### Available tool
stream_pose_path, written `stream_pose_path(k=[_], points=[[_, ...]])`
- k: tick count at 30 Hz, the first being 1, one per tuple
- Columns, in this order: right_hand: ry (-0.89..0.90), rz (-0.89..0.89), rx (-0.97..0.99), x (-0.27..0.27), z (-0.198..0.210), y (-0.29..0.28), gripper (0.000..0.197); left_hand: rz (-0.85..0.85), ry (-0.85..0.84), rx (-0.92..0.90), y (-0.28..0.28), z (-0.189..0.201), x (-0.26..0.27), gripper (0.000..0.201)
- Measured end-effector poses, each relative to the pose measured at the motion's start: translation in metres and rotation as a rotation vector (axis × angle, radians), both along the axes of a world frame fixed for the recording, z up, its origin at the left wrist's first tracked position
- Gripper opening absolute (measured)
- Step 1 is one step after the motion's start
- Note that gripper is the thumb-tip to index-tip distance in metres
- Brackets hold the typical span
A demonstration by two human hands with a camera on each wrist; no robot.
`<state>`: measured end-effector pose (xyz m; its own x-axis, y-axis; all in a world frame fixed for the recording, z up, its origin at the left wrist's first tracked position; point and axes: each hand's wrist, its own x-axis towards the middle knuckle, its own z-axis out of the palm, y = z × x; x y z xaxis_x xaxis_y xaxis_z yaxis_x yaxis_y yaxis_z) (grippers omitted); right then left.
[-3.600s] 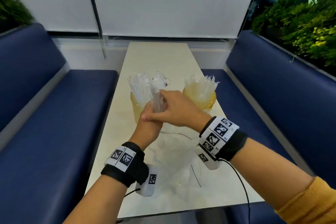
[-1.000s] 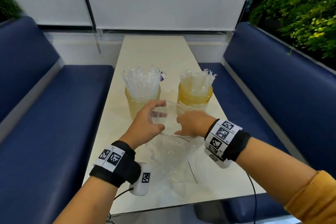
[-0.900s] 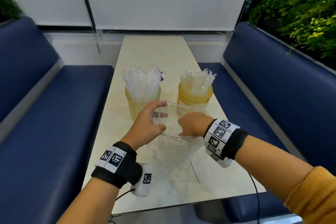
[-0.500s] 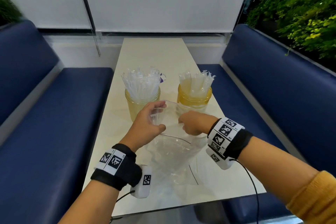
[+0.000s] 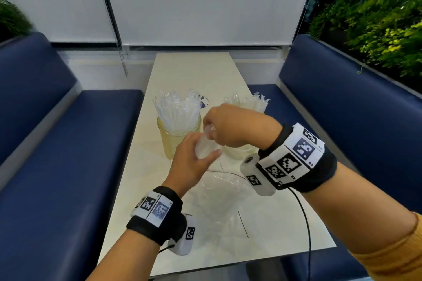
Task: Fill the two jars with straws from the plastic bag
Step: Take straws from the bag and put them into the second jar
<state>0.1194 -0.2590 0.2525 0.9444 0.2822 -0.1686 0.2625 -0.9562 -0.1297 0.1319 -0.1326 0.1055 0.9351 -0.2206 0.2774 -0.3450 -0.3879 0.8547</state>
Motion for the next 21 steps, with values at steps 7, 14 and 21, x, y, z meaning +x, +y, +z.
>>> stream_pose_path(k=[7,14,21], points=[[-0.101,-0.046,0.546,0.008,-0.022,0.002,0.053,0.017,0.025,-0.124,0.007,0.01,0.001,0.026],[-0.307,-0.076,0.556,0.008,-0.069,0.019,0.038,0.024,0.106,-0.197,0.012,0.017,-0.004,0.031],[-0.46,-0.054,0.795,0.019,0.033,-0.03,0.043,0.036,0.228,-0.206,0.026,0.01,-0.003,0.049]])
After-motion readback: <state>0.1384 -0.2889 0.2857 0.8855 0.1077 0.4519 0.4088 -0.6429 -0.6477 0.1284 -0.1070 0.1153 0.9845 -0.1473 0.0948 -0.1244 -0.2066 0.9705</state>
